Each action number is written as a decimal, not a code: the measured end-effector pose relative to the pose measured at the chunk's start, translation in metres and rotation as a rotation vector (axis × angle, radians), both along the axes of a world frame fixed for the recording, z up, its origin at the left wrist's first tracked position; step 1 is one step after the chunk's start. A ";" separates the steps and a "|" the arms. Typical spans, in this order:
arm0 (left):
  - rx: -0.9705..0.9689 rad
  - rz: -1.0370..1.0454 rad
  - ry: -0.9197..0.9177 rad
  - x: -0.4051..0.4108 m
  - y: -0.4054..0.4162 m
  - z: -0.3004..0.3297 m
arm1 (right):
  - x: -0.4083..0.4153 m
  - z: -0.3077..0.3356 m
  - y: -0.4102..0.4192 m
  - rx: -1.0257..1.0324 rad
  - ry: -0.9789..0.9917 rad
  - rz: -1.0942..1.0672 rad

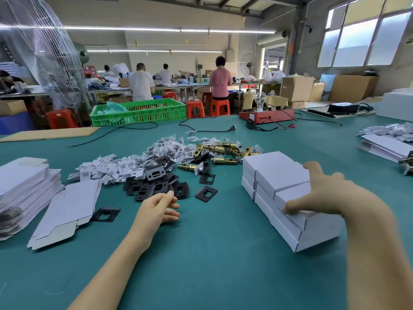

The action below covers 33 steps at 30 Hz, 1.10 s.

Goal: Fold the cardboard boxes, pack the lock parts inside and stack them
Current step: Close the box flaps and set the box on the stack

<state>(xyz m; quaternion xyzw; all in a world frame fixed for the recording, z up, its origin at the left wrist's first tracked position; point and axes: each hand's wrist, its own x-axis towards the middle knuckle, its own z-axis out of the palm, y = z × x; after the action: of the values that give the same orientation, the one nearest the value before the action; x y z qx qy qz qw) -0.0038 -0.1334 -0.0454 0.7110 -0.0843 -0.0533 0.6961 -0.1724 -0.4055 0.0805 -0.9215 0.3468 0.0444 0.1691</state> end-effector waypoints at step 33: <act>-0.011 0.014 0.099 0.002 0.001 0.009 | 0.131 -0.126 0.134 0.175 -0.599 0.525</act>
<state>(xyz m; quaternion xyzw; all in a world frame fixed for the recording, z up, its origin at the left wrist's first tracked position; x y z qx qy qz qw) -0.0022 -0.1325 -0.0363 0.7044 -0.0448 -0.0831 0.7035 -0.0410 -0.2716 -0.0450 -0.9330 0.0301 -0.1547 0.3234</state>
